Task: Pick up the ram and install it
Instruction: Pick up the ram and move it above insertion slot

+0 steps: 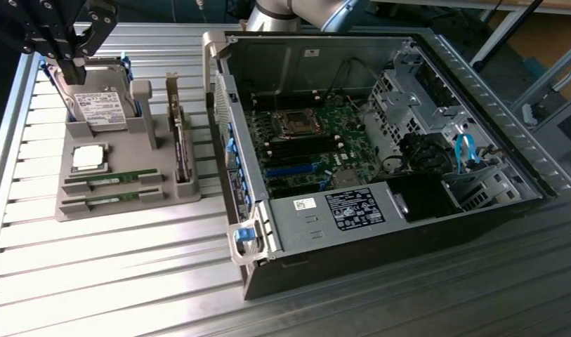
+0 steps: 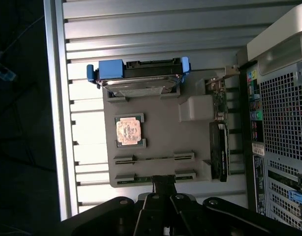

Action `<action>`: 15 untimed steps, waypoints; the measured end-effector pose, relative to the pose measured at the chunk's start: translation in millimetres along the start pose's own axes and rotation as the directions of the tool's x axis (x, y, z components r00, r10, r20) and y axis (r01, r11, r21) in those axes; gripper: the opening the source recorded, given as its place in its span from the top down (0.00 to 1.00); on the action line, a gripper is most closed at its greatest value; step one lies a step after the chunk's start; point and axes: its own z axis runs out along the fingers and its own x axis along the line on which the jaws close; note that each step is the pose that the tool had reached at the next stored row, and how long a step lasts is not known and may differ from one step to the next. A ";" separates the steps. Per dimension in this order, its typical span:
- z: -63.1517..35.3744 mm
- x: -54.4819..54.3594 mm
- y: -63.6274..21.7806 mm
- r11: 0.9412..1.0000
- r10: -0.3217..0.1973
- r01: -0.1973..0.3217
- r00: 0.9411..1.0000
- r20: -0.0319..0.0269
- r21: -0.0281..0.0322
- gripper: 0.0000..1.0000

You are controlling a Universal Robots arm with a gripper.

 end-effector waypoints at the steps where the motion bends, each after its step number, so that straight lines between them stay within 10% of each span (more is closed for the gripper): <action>1: 0.0 0.0 0.0 1.000 0.000 0.000 1.000 0.000 0.000 0.90; 15: 0.0 0.0 0.0 0.999 -0.044 0.044 0.999 -0.002 0.000 0.90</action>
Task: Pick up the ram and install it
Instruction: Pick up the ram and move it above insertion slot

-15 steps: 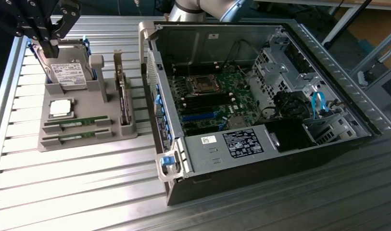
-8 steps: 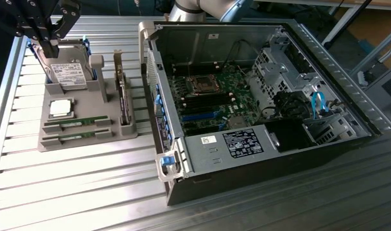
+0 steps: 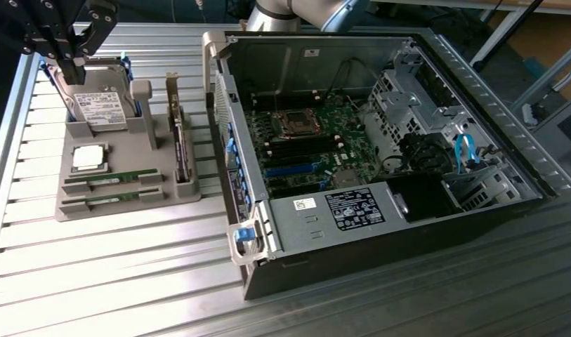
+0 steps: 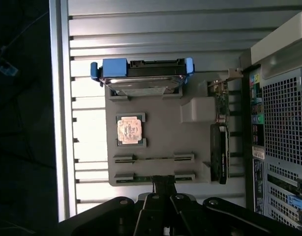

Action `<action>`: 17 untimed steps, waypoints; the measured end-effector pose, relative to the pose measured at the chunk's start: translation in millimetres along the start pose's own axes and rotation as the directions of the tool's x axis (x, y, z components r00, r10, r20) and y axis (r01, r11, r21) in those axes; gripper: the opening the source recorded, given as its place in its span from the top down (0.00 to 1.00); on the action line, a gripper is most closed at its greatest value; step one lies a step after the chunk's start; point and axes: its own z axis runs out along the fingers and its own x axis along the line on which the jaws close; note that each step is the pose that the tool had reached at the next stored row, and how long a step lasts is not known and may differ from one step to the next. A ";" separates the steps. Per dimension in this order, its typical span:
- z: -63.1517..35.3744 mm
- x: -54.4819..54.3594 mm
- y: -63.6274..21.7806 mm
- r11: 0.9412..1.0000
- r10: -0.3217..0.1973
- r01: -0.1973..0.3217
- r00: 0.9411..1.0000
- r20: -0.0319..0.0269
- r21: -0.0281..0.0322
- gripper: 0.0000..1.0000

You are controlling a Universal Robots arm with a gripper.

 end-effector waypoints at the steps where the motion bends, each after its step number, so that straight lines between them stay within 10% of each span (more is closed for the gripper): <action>1: 0.1 0.0 0.0 1.000 -0.010 0.010 1.000 0.000 0.000 0.90; 7: 0.0 0.1 0.0 0.990 -0.144 0.144 0.990 -0.006 -0.001 0.90; 12: 0.0 0.1 0.0 0.970 -0.245 0.245 0.969 -0.010 -0.002 0.90; 17: 0.0 0.1 0.0 0.937 -0.349 0.349 0.937 -0.015 -0.004 0.90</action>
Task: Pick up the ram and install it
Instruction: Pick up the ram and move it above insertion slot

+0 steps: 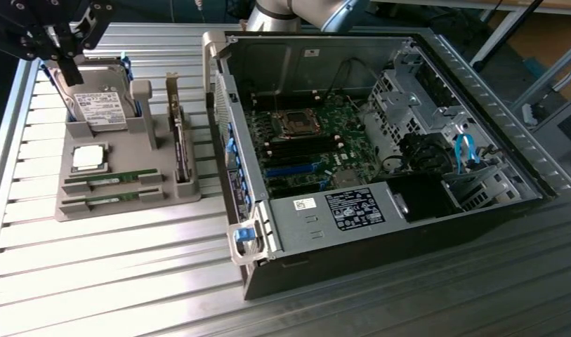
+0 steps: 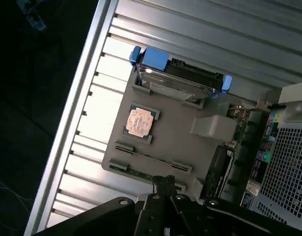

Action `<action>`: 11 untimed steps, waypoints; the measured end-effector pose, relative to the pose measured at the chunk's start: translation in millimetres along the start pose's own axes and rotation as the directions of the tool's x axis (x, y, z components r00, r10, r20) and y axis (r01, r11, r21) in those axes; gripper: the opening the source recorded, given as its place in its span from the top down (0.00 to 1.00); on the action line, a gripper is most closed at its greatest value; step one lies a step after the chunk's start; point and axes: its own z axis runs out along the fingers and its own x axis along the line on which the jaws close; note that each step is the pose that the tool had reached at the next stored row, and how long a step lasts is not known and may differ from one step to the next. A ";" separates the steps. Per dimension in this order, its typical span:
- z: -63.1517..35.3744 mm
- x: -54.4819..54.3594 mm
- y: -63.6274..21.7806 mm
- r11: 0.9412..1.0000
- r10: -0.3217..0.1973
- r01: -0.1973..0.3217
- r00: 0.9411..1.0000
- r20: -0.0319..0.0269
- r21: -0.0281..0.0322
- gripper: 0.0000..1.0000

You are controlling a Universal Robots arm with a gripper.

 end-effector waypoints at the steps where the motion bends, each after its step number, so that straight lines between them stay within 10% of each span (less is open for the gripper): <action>1: 0.0 0.0 0.0 1.000 -0.031 0.031 1.000 -0.001 0.000 0.90; 11: 0.0 0.0 0.0 0.978 -0.210 0.210 0.978 -0.009 -0.002 0.90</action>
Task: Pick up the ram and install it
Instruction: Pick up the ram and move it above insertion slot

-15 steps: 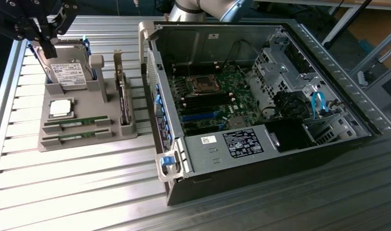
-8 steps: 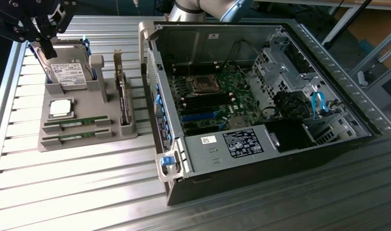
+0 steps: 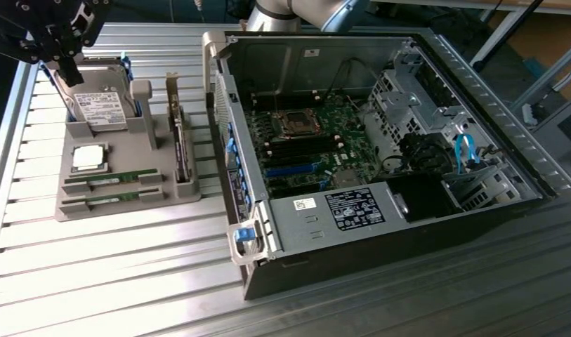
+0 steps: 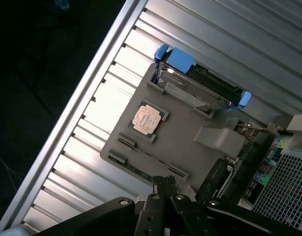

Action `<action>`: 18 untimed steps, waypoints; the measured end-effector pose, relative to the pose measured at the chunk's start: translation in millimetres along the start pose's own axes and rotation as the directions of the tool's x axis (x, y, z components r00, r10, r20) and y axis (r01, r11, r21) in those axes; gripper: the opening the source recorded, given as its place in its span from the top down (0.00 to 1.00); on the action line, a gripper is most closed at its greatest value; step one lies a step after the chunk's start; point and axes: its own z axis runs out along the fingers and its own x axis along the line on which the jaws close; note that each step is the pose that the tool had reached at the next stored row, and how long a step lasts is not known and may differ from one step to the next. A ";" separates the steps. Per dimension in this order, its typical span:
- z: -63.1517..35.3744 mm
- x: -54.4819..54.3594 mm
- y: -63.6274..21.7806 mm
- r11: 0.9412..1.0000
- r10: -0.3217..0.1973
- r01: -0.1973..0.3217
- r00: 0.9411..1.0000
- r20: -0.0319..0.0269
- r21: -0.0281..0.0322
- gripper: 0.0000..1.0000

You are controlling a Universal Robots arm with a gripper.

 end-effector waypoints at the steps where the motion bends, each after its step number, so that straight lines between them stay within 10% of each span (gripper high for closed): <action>1: 0.0 0.0 0.0 1.000 -0.008 0.008 1.000 0.000 0.000 0.90; 18: 0.0 0.0 0.0 0.994 -0.113 0.113 0.994 -0.005 -0.001 0.90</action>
